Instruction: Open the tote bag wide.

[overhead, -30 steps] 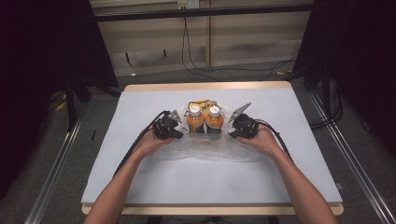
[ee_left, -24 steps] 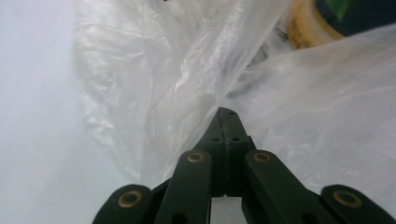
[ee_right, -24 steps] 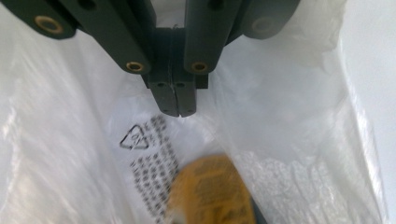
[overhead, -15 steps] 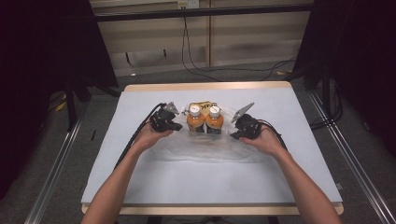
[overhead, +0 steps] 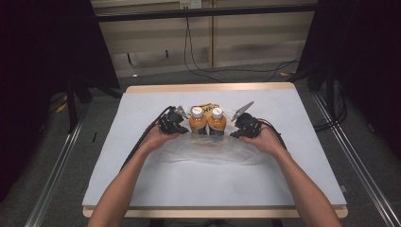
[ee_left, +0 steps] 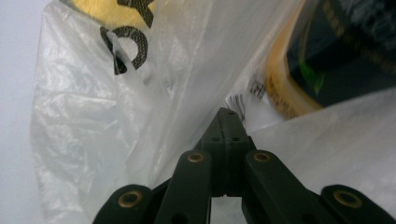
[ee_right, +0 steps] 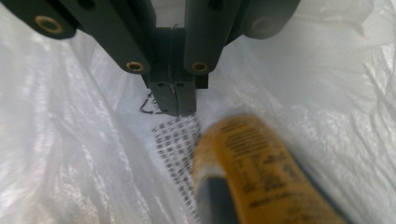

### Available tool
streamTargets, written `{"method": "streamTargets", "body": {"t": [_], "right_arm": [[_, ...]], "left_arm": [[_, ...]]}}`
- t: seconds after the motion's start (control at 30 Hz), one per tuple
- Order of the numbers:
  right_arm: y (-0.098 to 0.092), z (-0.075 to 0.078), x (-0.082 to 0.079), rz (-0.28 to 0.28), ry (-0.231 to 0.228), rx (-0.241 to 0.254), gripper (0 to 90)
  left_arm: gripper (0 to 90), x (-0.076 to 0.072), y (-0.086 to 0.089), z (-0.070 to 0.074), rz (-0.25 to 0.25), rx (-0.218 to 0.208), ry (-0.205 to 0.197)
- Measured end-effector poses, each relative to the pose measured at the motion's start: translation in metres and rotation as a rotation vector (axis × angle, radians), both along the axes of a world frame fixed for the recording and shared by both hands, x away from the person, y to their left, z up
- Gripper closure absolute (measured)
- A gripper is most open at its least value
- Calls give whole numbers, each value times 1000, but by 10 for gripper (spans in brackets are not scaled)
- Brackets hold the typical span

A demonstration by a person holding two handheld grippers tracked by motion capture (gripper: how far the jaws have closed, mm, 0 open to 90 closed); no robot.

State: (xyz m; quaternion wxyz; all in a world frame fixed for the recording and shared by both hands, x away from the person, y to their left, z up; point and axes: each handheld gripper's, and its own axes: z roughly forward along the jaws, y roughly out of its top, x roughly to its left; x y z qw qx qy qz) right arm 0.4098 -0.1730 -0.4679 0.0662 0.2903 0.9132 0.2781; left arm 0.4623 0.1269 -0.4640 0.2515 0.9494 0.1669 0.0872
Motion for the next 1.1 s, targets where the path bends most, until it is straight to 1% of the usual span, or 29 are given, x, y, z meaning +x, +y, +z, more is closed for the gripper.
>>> {"method": "streamTargets", "body": {"t": [0.03,0.07,0.1,0.13,0.2,0.23,0.3,0.33,0.37,0.4,0.43,0.47,0.5,0.53,0.57,0.6,0.63,0.67,0.7,0.73,0.77,0.8,0.83,0.9,0.97,1.0,1.03,1.07,1.1], "right_arm": [[0,1,0,12,-5,-7,900],[-1,1,-1,19,-9,-20,900],[-2,2,-3,21,-10,-40,900],[-5,3,-4,31,-10,-49,900],[-11,4,-8,52,0,-70,900],[-12,5,-10,53,13,-84,900],[-14,8,-15,82,8,-147,900],[-14,10,-16,84,9,-168,900],[-14,10,-18,92,9,-190,900],[-14,11,-19,95,5,-203,900],[-16,12,-20,98,2,-228,900],[-18,12,-21,96,-4,-255,900],[-20,12,-22,89,-3,-260,900],[-23,12,-23,70,-9,-263,900],[-27,12,-22,75,-9,-262,900],[-31,12,-21,55,-10,-272,900],[-33,12,-20,53,-20,-277,900],[-37,12,-18,34,-11,-280,900],[-40,12,-17,22,-21,-292,900],[-43,11,-16,13,-22,-292,900],[-45,11,-14,15,-21,-291,900],[-45,12,-14,10,-25,-316,900],[-43,12,-14,19,-34,-348,900],[-43,11,-10,20,-74,-395,900],[-46,10,-6,-13,-64,-363,900],[-47,10,-5,-23,-68,-356,900],[-48,9,-3,-30,-75,-352,900],[-49,9,-2,-30,-80,-345,900],[-50,9,-1,-32,-81,-342,900]], "left_arm": [[900,-1,2,1,4,19,-8],[900,-2,6,2,-7,45,-1],[900,-4,9,4,-10,79,-23],[900,-7,12,5,-18,105,-32],[900,-12,17,6,-33,125,-21],[900,-15,20,6,-53,140,-15],[900,-21,20,7,-60,170,-20],[900,-22,20,9,-86,210,-25],[900,-23,20,10,-99,234,-25],[900,-25,21,10,-101,235,-18],[900,-28,23,10,-87,212,4],[900,-30,24,10,-93,208,3],[900,-32,26,10,-111,234,-5],[900,-35,28,11,-127,278,-25],[900,-38,32,11,-116,292,-37],[900,-39,34,11,-128,311,-36],[900,-38,39,12,-132,318,-27],[900,-37,41,11,-118,320,-37],[900,-37,43,12,-109,315,-35],[900,-36,45,10,-90,283,-20],[900,-34,45,11,-106,308,-23],[900,-32,45,11,-108,314,-40],[900,-32,44,10,-90,313,-46],[900,-27,43,10,-86,319,-52],[900,-23,44,8,-45,274,-51],[900,-20,43,9,-61,307,-61],[900,-18,43,10,-61,313,-59],[900,-17,42,8,-38,292,-75],[900,-14,43,9,-47,301,-56]]}}
